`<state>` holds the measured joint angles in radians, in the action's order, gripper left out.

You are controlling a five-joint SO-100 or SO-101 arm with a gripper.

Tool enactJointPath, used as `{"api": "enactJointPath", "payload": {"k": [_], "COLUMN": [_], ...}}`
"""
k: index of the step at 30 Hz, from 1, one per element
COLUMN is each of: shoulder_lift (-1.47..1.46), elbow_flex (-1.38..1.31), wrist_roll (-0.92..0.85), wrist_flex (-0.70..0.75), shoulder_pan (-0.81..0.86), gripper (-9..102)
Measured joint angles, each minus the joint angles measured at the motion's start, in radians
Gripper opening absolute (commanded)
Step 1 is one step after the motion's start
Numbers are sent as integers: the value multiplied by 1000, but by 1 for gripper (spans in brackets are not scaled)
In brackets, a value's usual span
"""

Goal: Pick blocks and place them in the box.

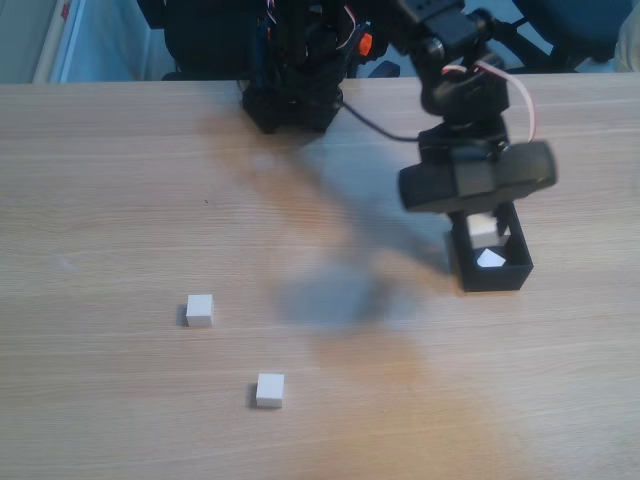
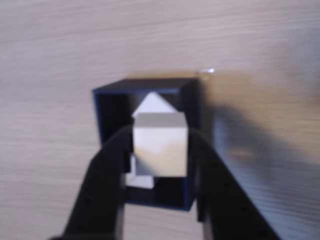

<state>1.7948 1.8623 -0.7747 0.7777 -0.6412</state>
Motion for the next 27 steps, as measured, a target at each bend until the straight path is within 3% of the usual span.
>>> {"api": "enactJointPath", "payload": {"k": [7,15,22,27], "shoulder_lift": [15,21,77,84], "elbow_flex": [0,0,81,156], "wrist_roll": [35,35,21,-80], "wrist_flex": [5,60,127,178], "shoulder_pan": [-57,-52,117,304], "gripper": [13,13,13,13]}}
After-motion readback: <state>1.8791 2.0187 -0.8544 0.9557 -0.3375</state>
